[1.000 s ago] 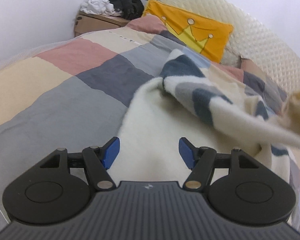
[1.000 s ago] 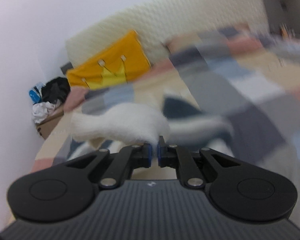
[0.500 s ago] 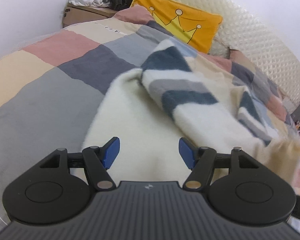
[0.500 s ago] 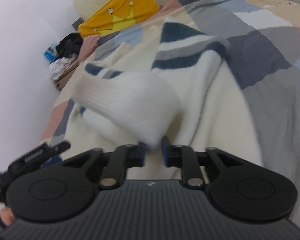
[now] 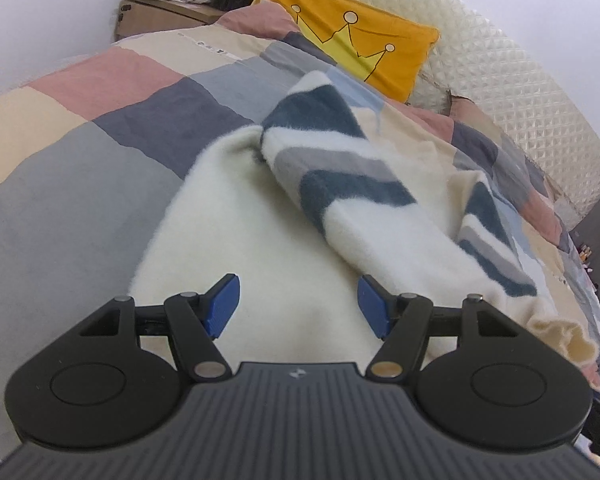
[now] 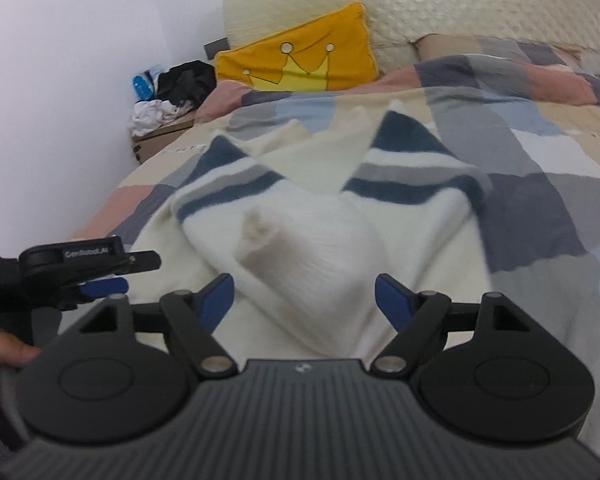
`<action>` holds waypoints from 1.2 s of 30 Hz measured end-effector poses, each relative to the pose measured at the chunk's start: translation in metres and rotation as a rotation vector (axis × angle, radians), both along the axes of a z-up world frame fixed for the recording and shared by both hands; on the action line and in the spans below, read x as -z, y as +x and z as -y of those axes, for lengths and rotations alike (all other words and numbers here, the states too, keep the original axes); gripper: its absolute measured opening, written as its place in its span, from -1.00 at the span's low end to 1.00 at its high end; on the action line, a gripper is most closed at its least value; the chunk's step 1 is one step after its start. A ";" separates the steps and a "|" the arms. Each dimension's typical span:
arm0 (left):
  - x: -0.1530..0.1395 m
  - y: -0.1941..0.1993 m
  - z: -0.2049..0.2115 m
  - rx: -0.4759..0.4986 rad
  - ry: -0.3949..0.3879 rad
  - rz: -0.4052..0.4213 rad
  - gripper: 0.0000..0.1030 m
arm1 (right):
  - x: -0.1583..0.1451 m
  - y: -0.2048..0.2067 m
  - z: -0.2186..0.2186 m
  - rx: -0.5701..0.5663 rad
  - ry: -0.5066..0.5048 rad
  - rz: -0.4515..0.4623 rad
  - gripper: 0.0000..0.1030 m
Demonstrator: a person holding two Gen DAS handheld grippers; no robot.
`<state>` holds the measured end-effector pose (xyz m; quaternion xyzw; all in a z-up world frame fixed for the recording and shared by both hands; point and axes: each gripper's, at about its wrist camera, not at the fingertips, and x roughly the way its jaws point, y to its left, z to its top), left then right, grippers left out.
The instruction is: Fold large clothes
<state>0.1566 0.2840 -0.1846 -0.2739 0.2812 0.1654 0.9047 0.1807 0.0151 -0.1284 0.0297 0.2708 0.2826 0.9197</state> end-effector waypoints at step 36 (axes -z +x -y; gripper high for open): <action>0.011 0.009 -0.010 -0.042 0.013 -0.032 0.37 | -0.004 0.030 0.082 0.499 0.134 -0.008 0.38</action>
